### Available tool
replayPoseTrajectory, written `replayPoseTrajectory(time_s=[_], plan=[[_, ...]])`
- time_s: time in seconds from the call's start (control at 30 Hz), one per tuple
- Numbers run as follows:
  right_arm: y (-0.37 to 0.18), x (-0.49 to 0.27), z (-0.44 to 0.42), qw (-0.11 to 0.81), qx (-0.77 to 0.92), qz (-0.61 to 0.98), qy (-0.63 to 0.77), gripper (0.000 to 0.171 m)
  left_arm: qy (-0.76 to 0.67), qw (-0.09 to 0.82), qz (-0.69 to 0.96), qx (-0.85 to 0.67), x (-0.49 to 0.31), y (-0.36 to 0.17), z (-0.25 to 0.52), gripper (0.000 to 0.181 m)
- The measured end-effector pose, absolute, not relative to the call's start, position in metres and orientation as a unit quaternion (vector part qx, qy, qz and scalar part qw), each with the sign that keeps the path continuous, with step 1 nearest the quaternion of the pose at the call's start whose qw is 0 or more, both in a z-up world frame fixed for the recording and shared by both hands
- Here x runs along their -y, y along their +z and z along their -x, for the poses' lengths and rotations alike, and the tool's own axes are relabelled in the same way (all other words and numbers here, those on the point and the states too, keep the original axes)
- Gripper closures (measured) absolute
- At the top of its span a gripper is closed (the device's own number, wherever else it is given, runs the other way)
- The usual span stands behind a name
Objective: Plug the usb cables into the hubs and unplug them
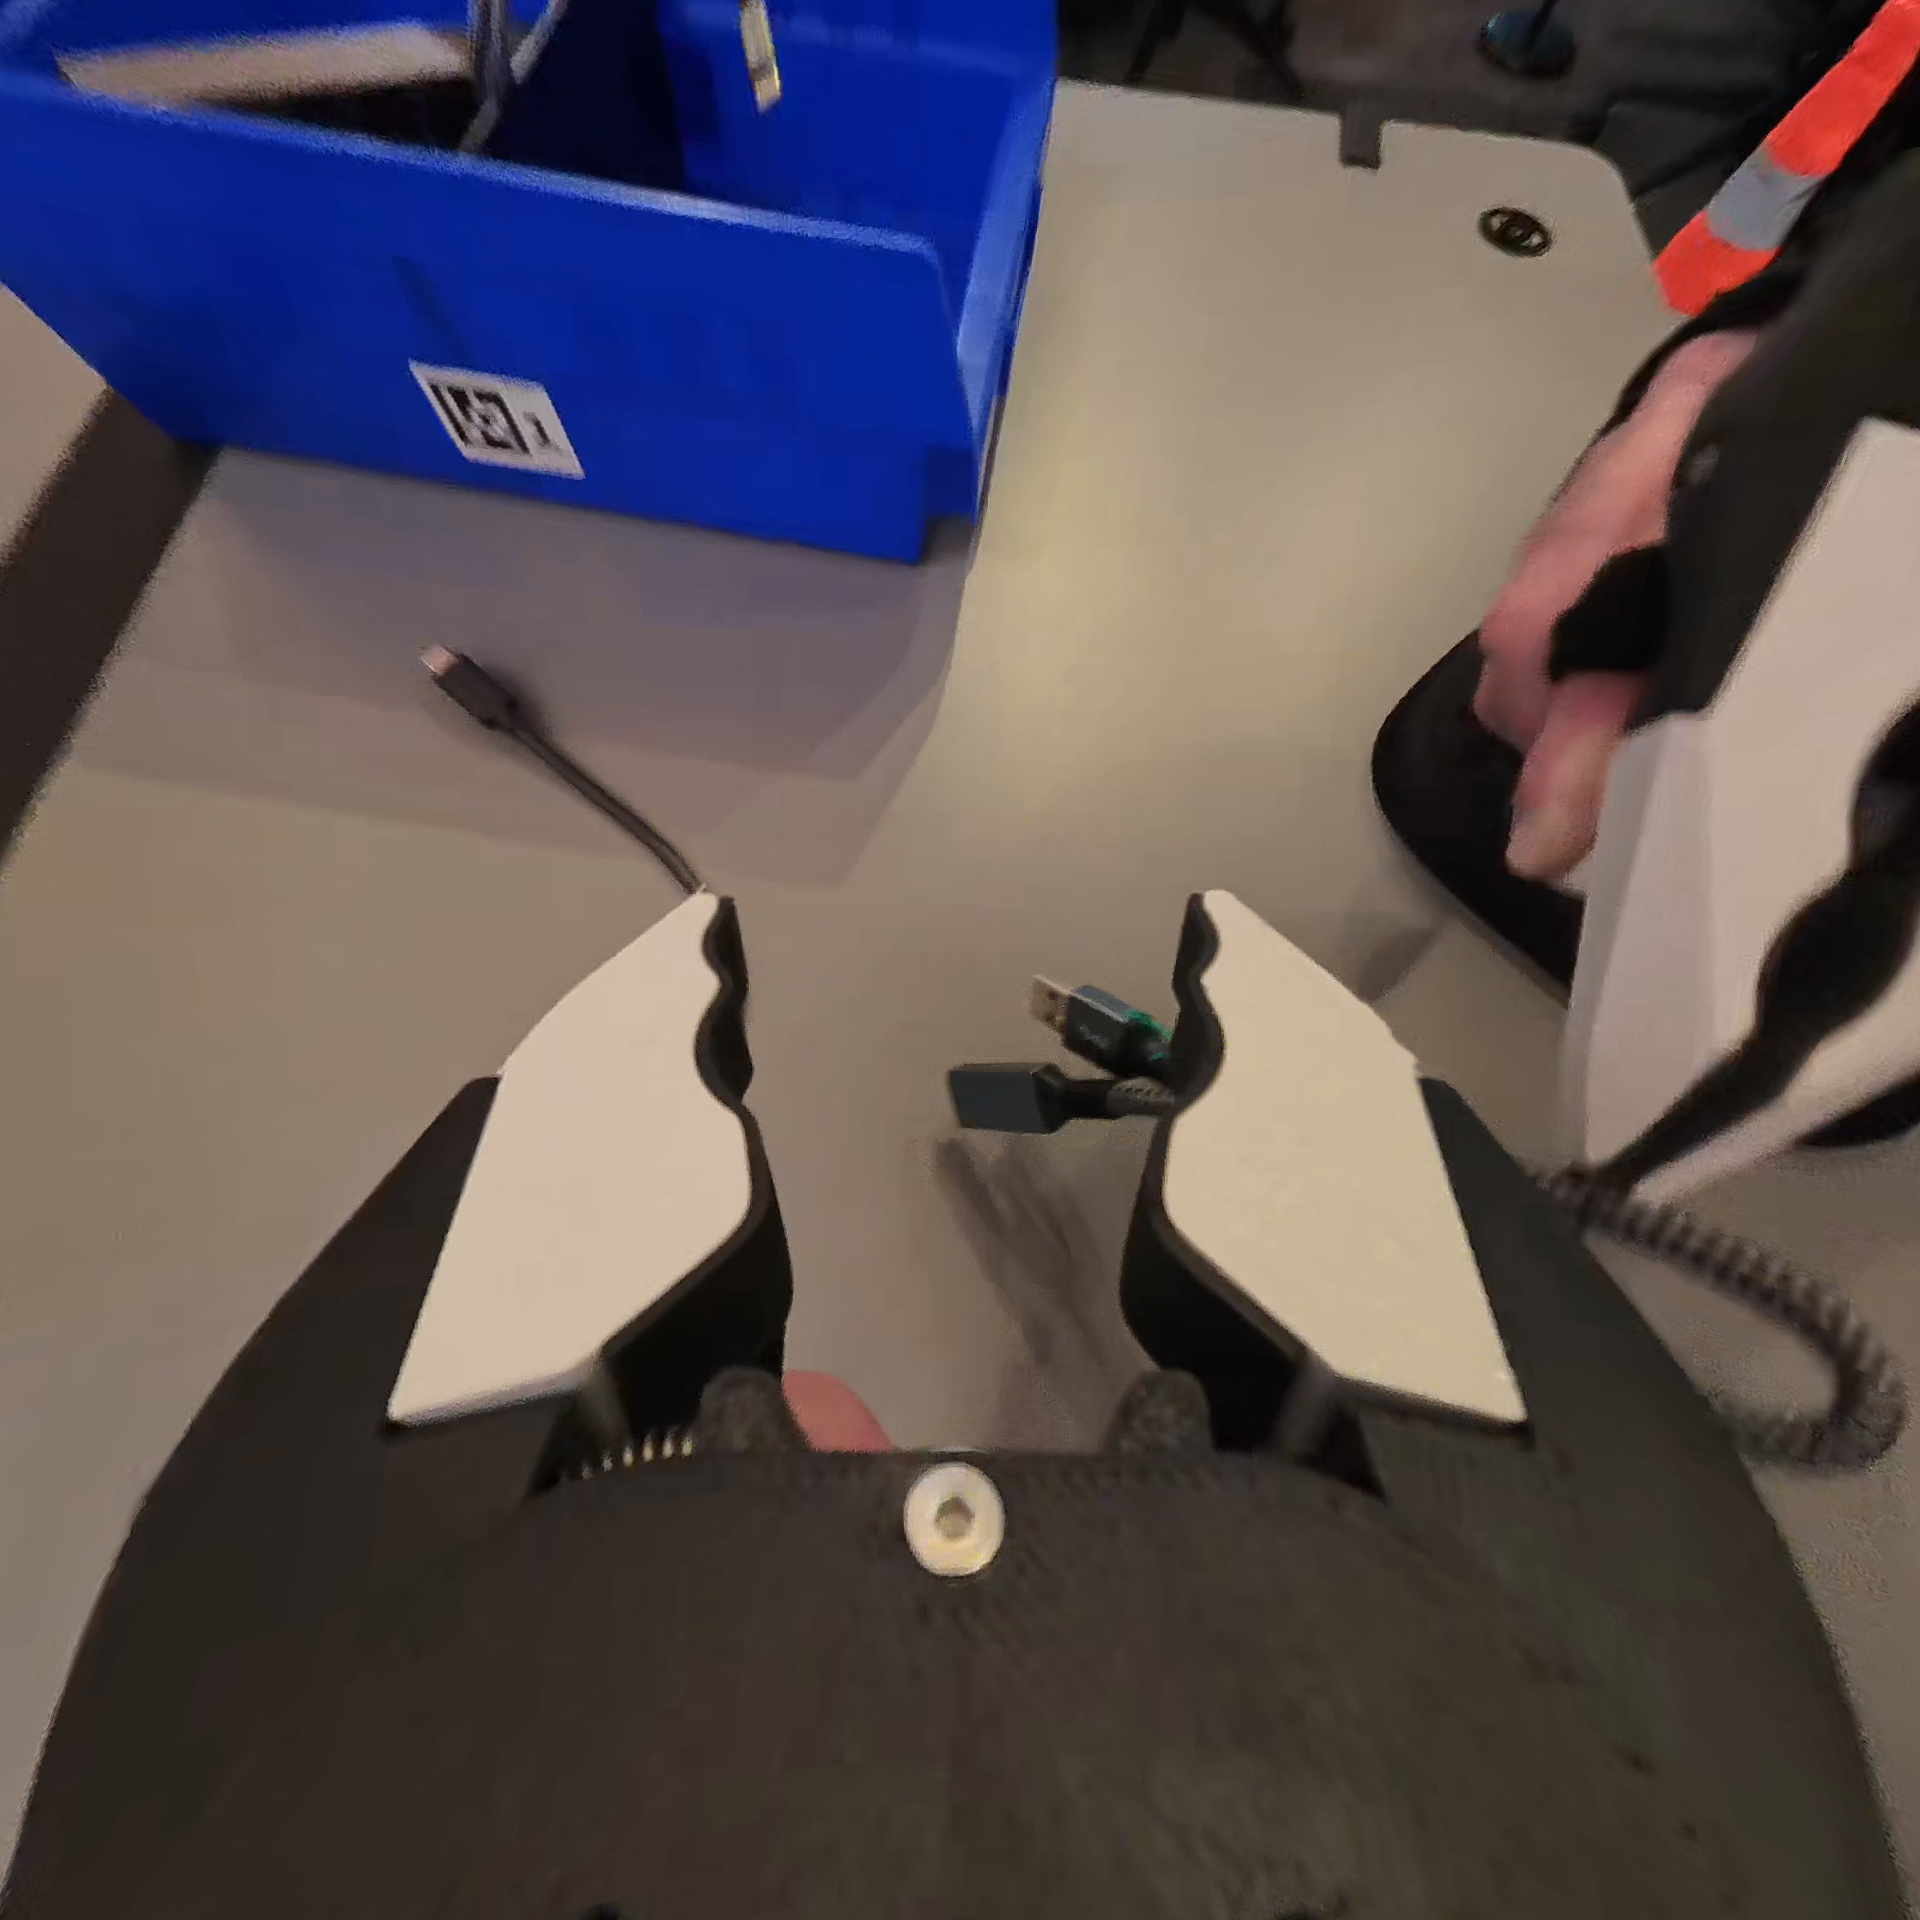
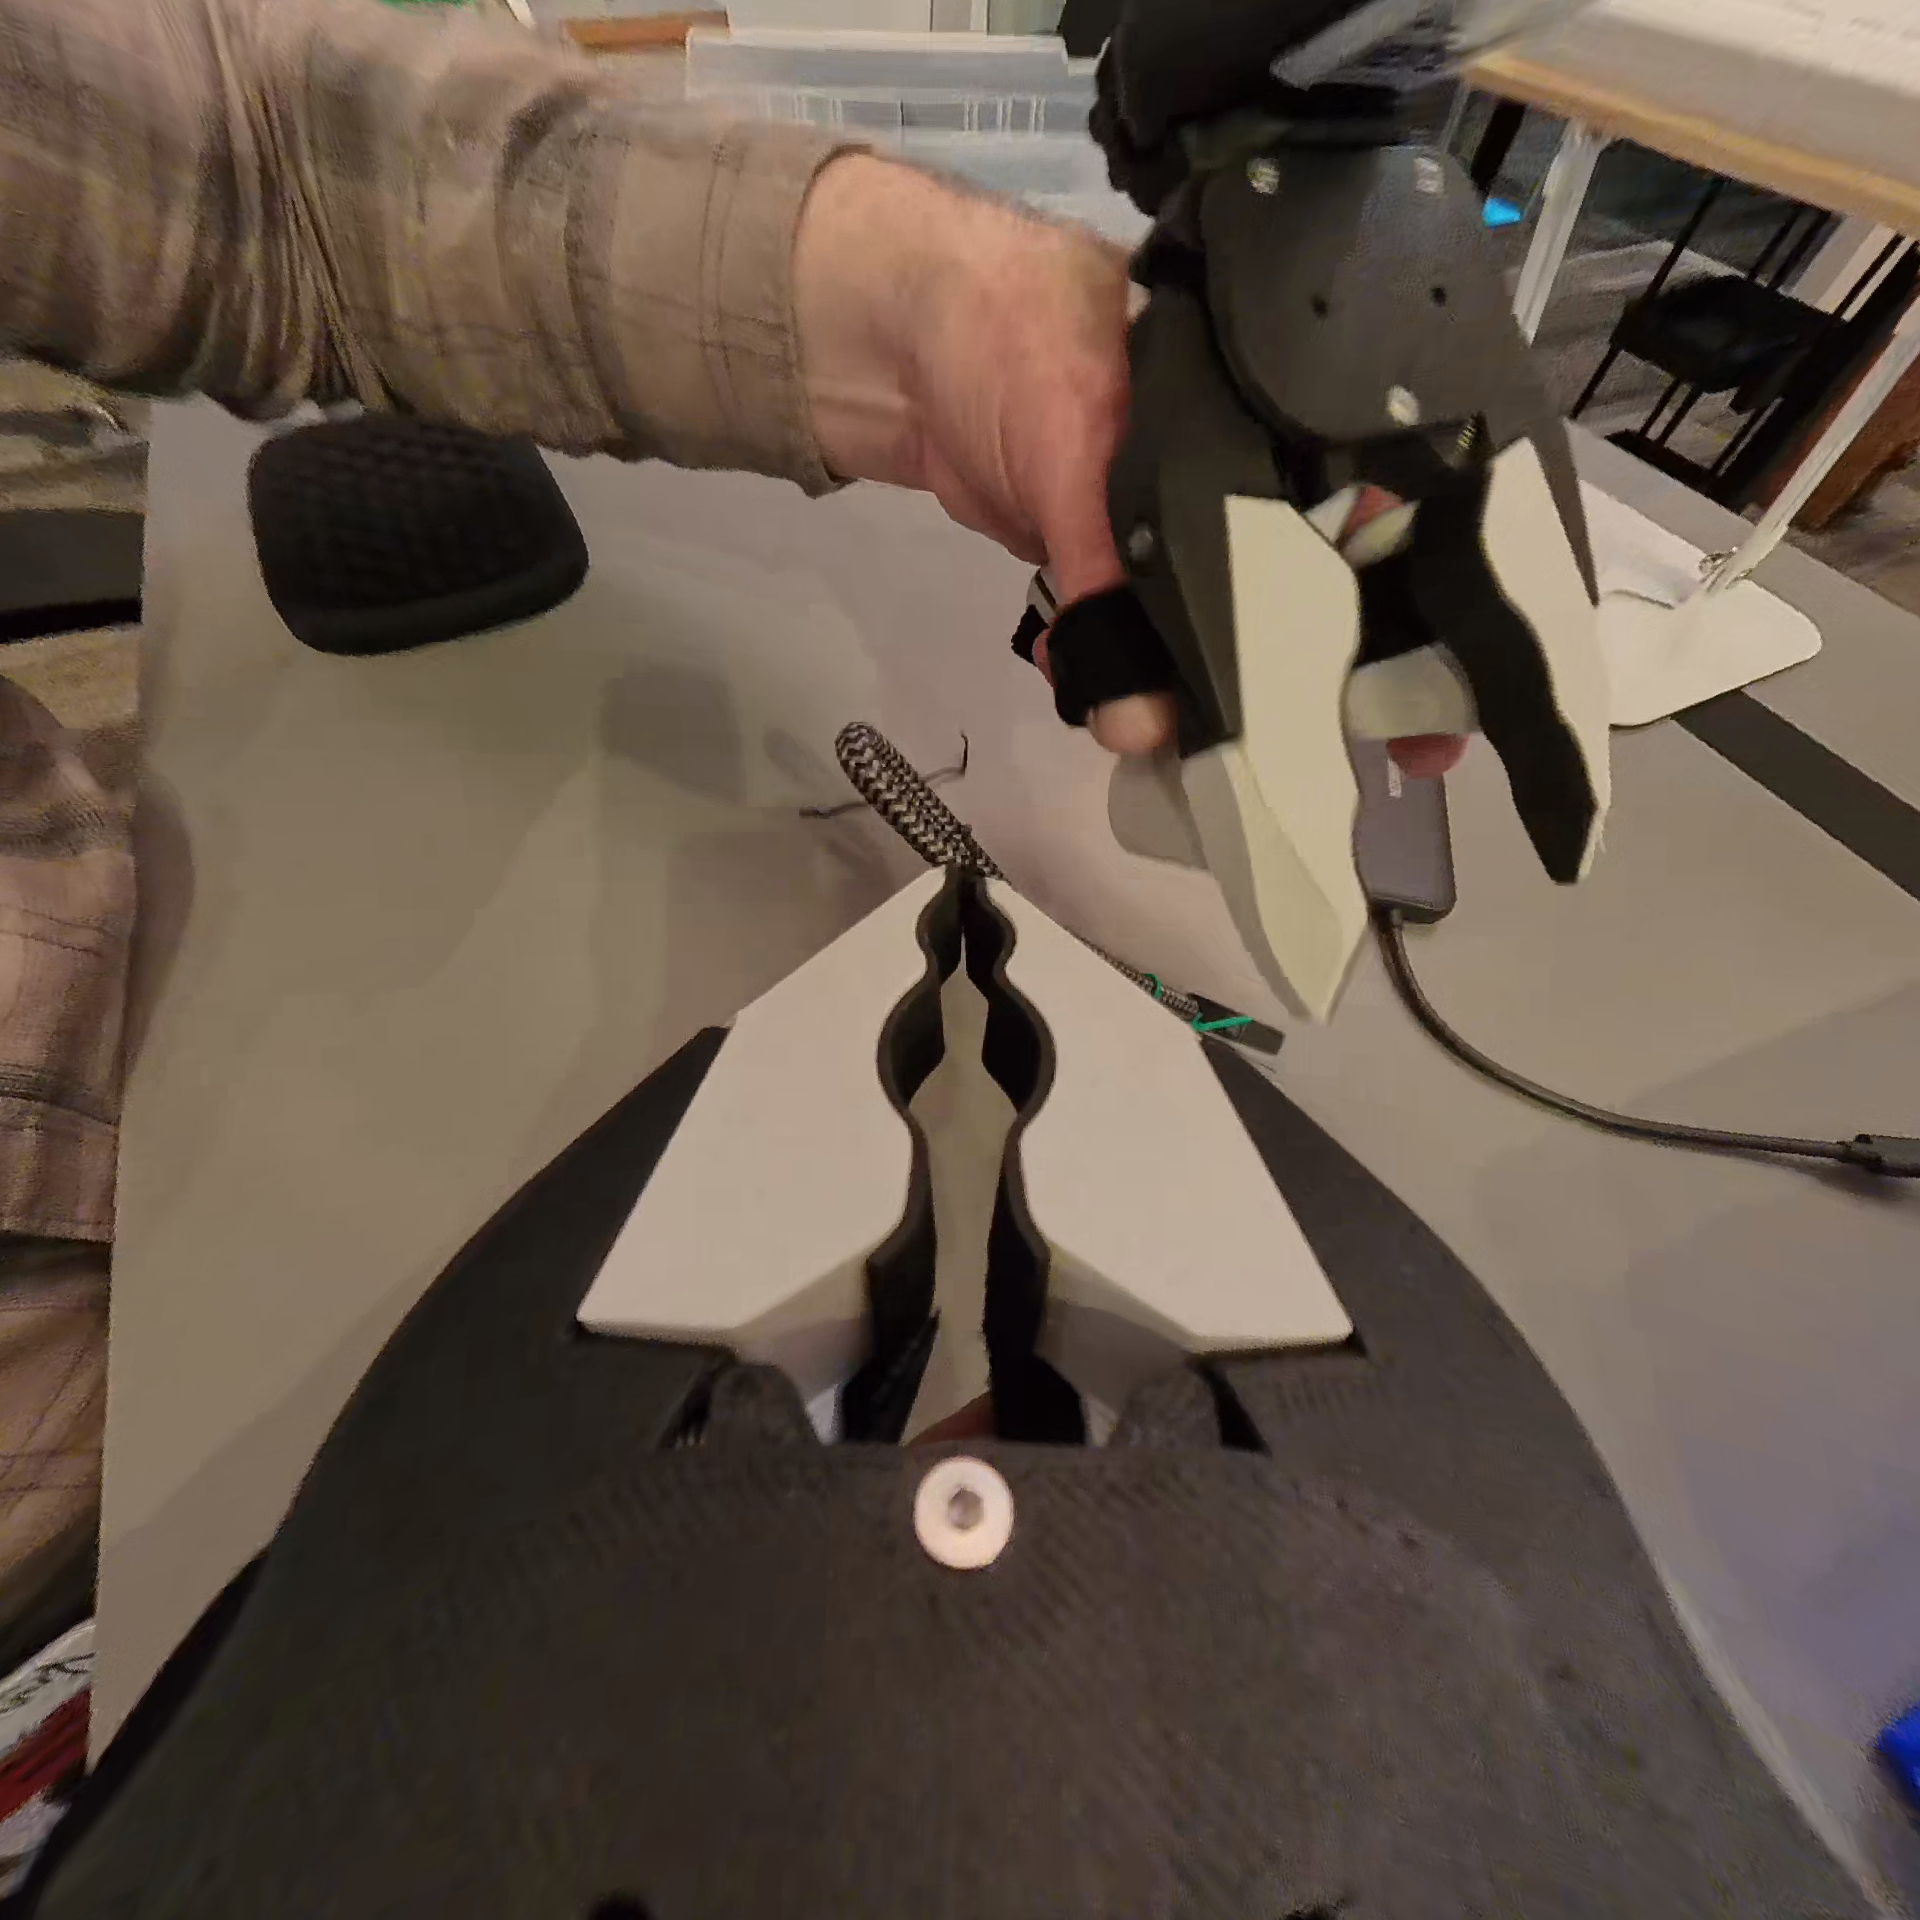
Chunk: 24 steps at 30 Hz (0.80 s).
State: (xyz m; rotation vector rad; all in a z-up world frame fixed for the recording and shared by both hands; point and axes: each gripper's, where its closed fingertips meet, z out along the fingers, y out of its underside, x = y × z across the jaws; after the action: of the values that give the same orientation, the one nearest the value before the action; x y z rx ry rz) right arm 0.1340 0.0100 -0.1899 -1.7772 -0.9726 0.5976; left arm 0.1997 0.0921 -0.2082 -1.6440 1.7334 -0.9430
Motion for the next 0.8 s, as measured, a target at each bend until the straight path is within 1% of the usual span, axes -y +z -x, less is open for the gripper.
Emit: replayPoseTrajectory(time_s=[0.07, 0.2, 0.27, 0.3, 0.37, 0.43, 0.6, 0.8], plan=[[-0.179, -0.007, -0.135, 0.505, 0.393, 0.720, 0.268, 0.171, -0.351, 0.339, 0.586, -0.647, -0.105, -0.193, -0.190, 0.106], [-0.154, 0.002, -0.131, 0.523, 0.386, 0.695, 0.309, 0.171, -0.276, 0.447, 0.510, -0.681, -0.116, -0.182, -0.182, 0.108], [-0.140, 0.006, -0.128, 0.531, 0.381, 0.680, 0.332, 0.171, -0.232, 0.469, 0.451, -0.723, -0.100, -0.187, -0.188, 0.104], [-0.134, 0.007, -0.127, 0.535, 0.377, 0.675, 0.341, 0.171, -0.219, 0.472, 0.425, -0.741, -0.090, -0.192, -0.191, 0.106], [-0.123, 0.007, -0.127, 0.545, 0.369, 0.669, 0.345, 0.171, -0.215, 0.460, 0.404, -0.761, -0.072, -0.200, -0.196, 0.099], [-0.114, 0.007, -0.130, 0.557, 0.357, 0.664, 0.348, 0.171, -0.223, 0.467, 0.392, -0.760, -0.061, -0.201, -0.199, 0.097], [-0.104, -0.001, -0.148, 0.582, 0.315, 0.668, 0.341, 0.171, -0.241, 0.499, 0.376, -0.743, -0.046, -0.190, -0.198, 0.081], [-0.103, -0.007, -0.153, 0.591, 0.295, 0.672, 0.335, 0.171, -0.253, 0.579, 0.342, -0.695, -0.029, -0.157, -0.200, 0.070]])
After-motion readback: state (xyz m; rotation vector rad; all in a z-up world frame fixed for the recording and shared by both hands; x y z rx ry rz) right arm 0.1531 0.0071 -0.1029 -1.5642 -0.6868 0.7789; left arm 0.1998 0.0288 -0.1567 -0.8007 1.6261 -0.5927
